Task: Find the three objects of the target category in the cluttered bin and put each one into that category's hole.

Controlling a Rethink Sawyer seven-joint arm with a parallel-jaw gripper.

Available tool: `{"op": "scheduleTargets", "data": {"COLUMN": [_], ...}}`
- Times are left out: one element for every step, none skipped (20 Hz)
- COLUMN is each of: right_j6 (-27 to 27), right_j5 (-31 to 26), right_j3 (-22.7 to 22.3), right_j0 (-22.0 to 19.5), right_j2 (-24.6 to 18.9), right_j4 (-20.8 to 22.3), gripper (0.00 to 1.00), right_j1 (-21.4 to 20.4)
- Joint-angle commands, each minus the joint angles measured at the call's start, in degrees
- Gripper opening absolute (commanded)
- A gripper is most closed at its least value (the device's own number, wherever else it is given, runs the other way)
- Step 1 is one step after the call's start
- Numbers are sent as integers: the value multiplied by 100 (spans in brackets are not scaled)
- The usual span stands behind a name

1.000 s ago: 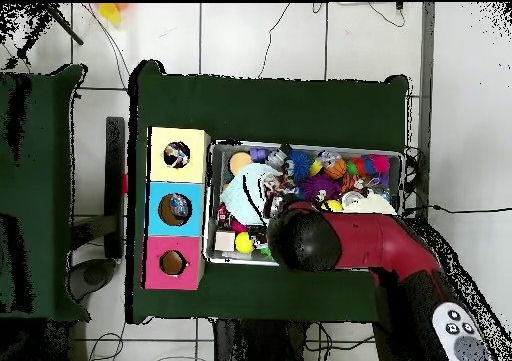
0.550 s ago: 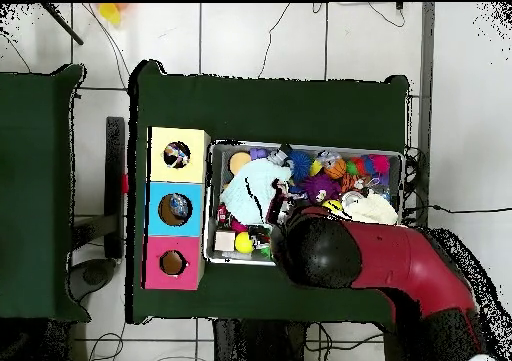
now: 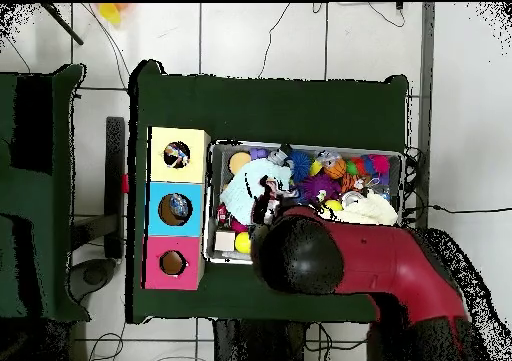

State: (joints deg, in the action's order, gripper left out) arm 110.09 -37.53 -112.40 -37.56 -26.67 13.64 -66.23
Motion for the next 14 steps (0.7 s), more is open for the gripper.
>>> {"op": "scheduleTargets", "data": {"right_j6": [713, 870, 1029, 1150, 1289, 1388, 1511, 1588, 1647, 1704, 1764, 1824, 1873, 1896], "right_j5": [67, 115, 141, 217, 254, 310, 405, 462, 581, 662, 709, 756, 766, 769], "right_j3": [-352, -342, -317, -296, -258, -199, -162, -148, -101, -87, -60, -34, -17, 28], "right_j0": [722, 858, 1004, 1137, 1273, 1407, 1547, 1645, 1764, 1865, 1984, 2104, 2212, 2325], "right_j2": [280, 375, 476, 569, 669, 768, 883, 960, 1060, 1139, 1237, 1334, 1421, 1503], "right_j4": [300, 306, 308, 320, 290, 292, 279, 193, 190, 128, 99, 71, 11, -15], "gripper": [0, 0, 0, 0, 0, 0, 0, 0, 0, 0, 0, 0, 0, 0], "right_j1": [293, 333, 383, 425, 506, 593, 689, 804, 895, 958, 999, 1041, 1082, 1144]}}
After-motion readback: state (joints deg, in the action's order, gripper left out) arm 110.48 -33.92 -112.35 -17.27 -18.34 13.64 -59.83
